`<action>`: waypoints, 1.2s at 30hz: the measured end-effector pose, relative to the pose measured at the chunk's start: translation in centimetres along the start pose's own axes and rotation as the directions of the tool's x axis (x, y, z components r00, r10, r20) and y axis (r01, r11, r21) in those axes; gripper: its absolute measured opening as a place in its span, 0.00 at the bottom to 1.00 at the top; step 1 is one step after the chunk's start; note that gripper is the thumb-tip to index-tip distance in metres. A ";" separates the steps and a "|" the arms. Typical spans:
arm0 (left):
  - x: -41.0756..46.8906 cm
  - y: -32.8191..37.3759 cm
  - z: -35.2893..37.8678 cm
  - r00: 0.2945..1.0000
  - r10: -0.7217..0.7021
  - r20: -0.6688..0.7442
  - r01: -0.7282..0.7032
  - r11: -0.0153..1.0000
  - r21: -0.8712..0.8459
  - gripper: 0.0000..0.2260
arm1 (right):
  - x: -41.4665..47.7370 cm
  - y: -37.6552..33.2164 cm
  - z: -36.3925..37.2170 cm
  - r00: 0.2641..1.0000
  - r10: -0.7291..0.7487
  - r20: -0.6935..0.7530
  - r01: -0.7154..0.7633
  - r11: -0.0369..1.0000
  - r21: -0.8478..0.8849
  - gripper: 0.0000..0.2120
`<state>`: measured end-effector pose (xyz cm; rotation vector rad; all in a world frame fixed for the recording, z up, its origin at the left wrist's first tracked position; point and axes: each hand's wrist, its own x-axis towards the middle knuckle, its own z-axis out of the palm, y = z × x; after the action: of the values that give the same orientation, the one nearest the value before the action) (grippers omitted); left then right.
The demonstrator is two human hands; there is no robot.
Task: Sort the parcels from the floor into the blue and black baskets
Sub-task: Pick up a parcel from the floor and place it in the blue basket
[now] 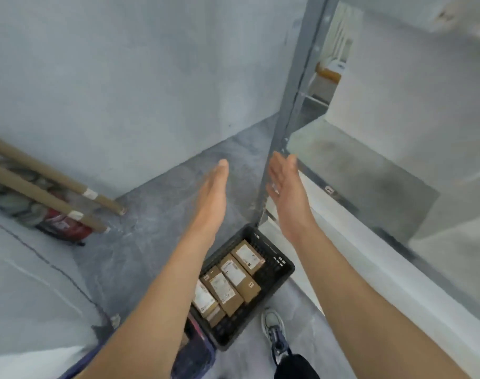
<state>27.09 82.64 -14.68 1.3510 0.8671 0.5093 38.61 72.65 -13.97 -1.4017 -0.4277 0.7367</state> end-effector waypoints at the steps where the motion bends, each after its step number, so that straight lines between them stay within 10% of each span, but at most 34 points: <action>1: -0.8 0.9 0.5 0.998 0.035 0.049 -0.036 0.999 0.015 0.43 | -1.7 -1.3 -0.5 0.999 -0.029 -0.027 0.030 1.000 0.008 0.33; 8: -7.6 7.8 8.0 0.905 0.199 0.376 -0.220 0.975 0.012 0.22 | -12.2 -8.8 -6.1 0.933 -0.197 -0.302 0.204 0.979 -0.010 0.43; 13: -13.9 9.1 15.6 0.800 0.204 0.564 -0.272 0.962 0.037 0.28 | -20.5 -10.7 -13.0 0.810 -0.254 -0.528 0.295 0.956 -0.007 0.34; 24: -38.5 5.6 31.9 0.383 0.062 0.921 -0.258 0.965 0.042 0.22 | -46.6 -9.8 -27.1 0.406 -0.264 -0.875 0.415 0.906 -0.080 0.39; 36: -68.0 -3.7 40.9 -0.099 -0.105 0.990 -0.271 0.960 0.074 0.30 | -76.6 -3.6 -33.8 -0.014 -0.135 -0.991 0.408 0.904 -0.129 0.34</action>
<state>17.48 4.77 -2.31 1.5329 -0.5674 -0.6869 7.51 -4.51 -3.92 -1.2196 0.5400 -0.6908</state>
